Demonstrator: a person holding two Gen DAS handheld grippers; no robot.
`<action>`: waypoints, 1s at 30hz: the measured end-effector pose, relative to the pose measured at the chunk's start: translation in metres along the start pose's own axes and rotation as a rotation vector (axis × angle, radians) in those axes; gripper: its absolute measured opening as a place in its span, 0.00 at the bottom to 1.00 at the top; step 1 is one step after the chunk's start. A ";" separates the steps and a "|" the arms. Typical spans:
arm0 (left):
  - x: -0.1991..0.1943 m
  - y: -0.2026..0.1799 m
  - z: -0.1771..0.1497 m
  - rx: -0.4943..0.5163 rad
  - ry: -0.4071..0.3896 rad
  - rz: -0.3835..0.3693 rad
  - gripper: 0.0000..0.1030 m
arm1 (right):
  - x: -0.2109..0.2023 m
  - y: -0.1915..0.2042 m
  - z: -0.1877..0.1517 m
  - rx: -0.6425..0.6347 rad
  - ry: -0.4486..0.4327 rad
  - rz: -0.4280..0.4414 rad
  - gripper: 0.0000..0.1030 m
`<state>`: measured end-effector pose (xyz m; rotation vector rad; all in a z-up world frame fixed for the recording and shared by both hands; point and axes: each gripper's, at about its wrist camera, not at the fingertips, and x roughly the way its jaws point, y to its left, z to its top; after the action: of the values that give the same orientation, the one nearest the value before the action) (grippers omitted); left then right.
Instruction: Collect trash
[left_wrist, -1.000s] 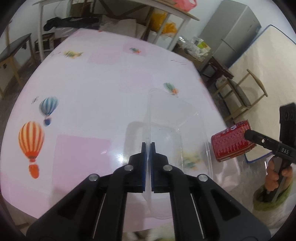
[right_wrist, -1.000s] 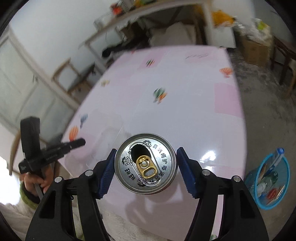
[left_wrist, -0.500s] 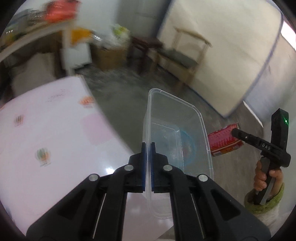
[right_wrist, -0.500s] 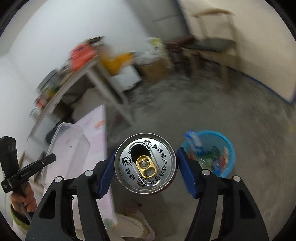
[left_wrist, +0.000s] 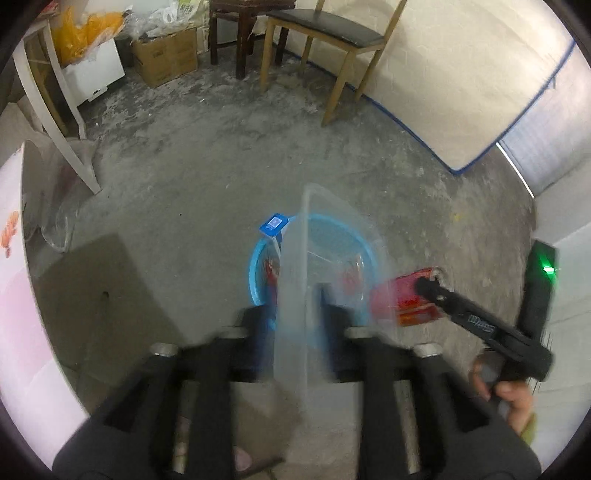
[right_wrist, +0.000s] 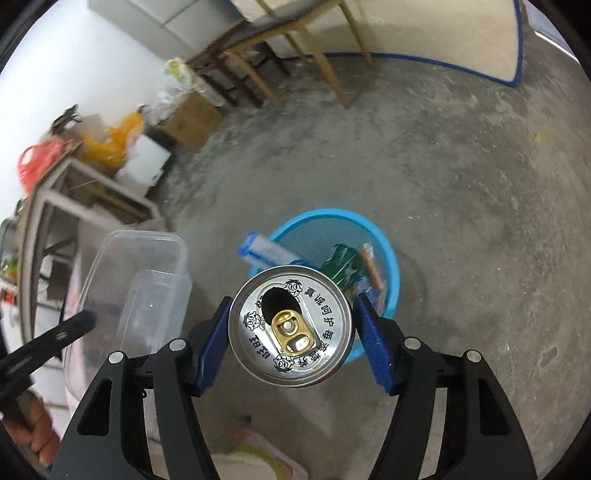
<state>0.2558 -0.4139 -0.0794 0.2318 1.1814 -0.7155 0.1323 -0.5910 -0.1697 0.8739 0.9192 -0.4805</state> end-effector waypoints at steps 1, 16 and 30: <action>0.005 -0.001 0.003 -0.013 -0.006 -0.001 0.39 | 0.017 -0.007 0.003 0.020 0.025 -0.011 0.64; -0.067 0.010 -0.031 0.036 -0.124 -0.078 0.51 | 0.002 -0.024 -0.026 -0.004 0.006 0.013 0.64; -0.217 0.067 -0.184 -0.122 -0.421 0.081 0.89 | -0.151 0.087 -0.131 -0.442 -0.279 0.031 0.90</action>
<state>0.1156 -0.1836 0.0321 0.0230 0.8052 -0.5831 0.0473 -0.4333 -0.0457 0.4056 0.7142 -0.3425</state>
